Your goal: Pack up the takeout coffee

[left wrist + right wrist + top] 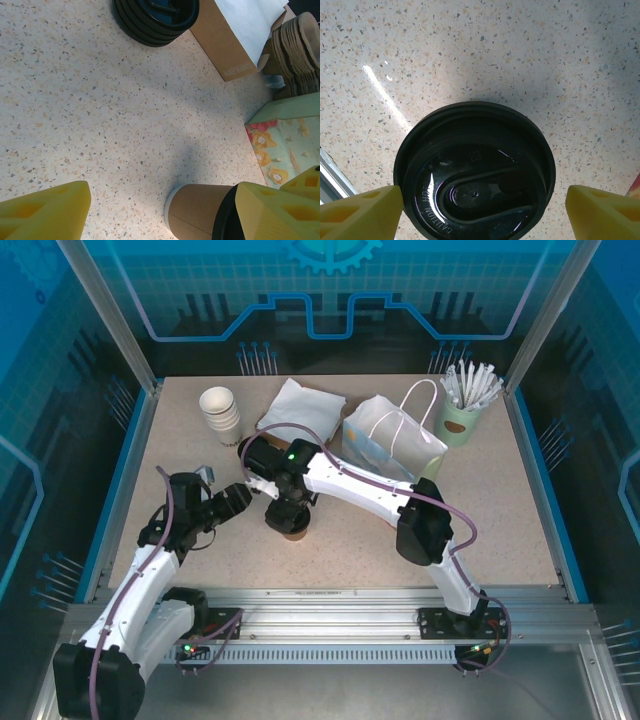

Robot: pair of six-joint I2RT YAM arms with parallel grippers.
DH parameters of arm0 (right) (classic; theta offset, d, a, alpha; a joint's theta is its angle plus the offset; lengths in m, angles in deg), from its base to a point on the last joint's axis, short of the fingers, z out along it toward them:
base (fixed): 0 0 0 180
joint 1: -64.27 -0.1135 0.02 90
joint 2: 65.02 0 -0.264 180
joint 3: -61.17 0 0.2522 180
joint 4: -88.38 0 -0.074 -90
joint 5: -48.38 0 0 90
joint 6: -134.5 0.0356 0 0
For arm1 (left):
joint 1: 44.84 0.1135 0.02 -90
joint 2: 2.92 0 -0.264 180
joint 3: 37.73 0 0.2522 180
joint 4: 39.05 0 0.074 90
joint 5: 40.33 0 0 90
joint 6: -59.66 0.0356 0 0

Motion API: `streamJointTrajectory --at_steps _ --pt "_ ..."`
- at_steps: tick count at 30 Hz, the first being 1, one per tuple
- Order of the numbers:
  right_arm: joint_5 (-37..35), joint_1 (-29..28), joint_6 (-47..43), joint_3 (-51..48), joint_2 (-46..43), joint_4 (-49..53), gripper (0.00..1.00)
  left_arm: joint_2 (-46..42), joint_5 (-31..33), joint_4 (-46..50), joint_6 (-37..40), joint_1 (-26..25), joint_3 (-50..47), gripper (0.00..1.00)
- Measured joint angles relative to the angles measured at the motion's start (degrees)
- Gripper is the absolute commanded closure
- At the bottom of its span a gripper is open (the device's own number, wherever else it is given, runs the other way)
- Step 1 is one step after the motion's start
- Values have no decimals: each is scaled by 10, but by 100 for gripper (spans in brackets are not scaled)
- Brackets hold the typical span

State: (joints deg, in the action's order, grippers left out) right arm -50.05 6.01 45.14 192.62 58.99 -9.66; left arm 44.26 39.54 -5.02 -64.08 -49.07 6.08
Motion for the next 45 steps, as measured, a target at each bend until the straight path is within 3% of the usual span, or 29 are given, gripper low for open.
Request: streamJointTrajectory --at_steps 17,29,45 --pt "11 -6 -2 1 16 4 21 0 -2 0 0 0 -1 22" --pt "13 -6 -3 1 16 4 35 0 -12 0 0 0 -2 23" --pt "10 -6 -3 -21 -10 5 41 0 -28 0 0 0 -2 23"
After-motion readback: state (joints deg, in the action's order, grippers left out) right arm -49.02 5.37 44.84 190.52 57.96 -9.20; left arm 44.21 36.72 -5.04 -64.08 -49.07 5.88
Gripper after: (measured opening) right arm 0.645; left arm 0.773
